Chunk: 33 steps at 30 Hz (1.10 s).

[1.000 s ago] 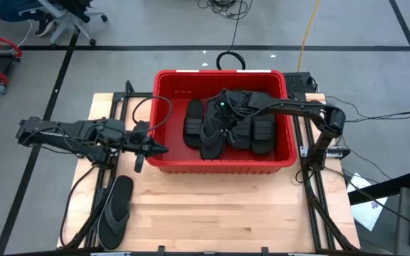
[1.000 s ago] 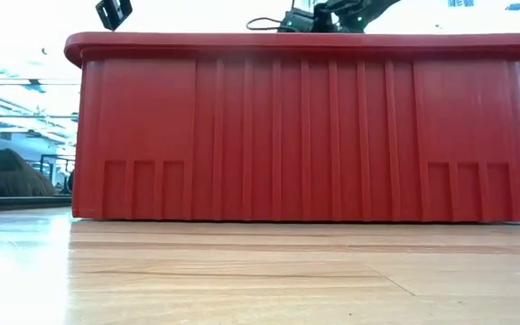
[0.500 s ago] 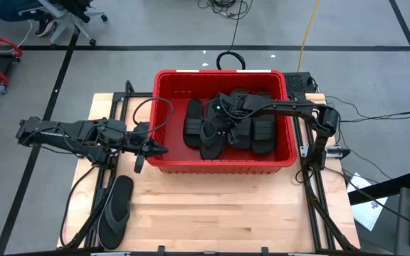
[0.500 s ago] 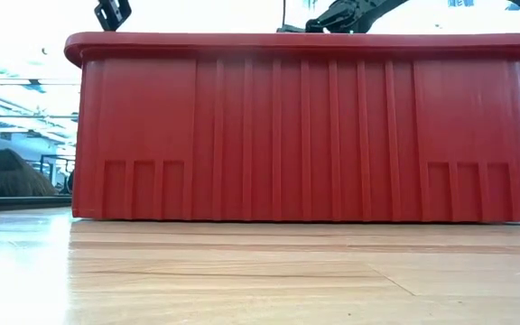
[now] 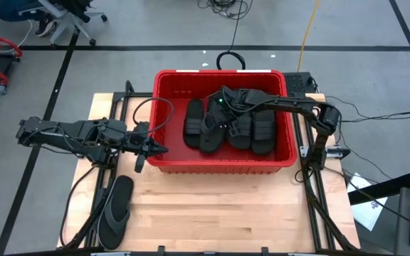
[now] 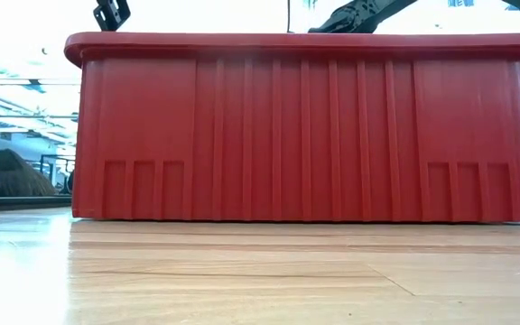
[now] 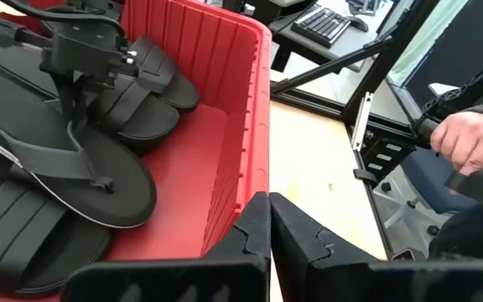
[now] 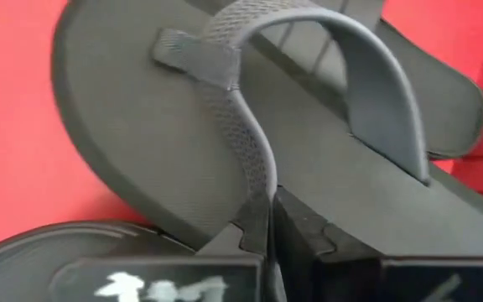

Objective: Pick and place slides into bin
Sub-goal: Put the black slipper into the red bin

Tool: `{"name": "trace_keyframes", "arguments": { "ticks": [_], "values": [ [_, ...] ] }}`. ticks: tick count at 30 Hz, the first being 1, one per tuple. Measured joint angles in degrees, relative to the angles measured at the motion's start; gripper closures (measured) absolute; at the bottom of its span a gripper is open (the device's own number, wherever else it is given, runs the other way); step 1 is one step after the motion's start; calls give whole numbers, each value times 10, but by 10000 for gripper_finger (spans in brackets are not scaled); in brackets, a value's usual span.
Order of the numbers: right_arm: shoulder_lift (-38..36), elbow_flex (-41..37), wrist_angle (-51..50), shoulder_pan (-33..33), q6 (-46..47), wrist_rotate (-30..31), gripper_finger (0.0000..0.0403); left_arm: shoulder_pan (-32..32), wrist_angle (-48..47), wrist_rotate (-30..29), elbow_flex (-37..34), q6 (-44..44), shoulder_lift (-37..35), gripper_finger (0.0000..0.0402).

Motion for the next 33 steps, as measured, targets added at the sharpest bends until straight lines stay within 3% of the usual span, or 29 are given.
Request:
{"name": "trace_keyframes", "arguments": {
  "ticks": [6,14,29,33],
  "values": [
    [0,0,-42,-1,-76,-48,401,0,-1,0,0,-3,0,399],
    [-3,1,-110,-11,-131,-57,402,0,-5,0,0,-20,0,399],
    [-34,-1,-81,-22,-97,-49,394,0,-3,-20,0,-36,0,397],
    [-34,-1,-105,-22,-99,-73,397,0,-3,-21,0,-34,0,397]
  ]
}}
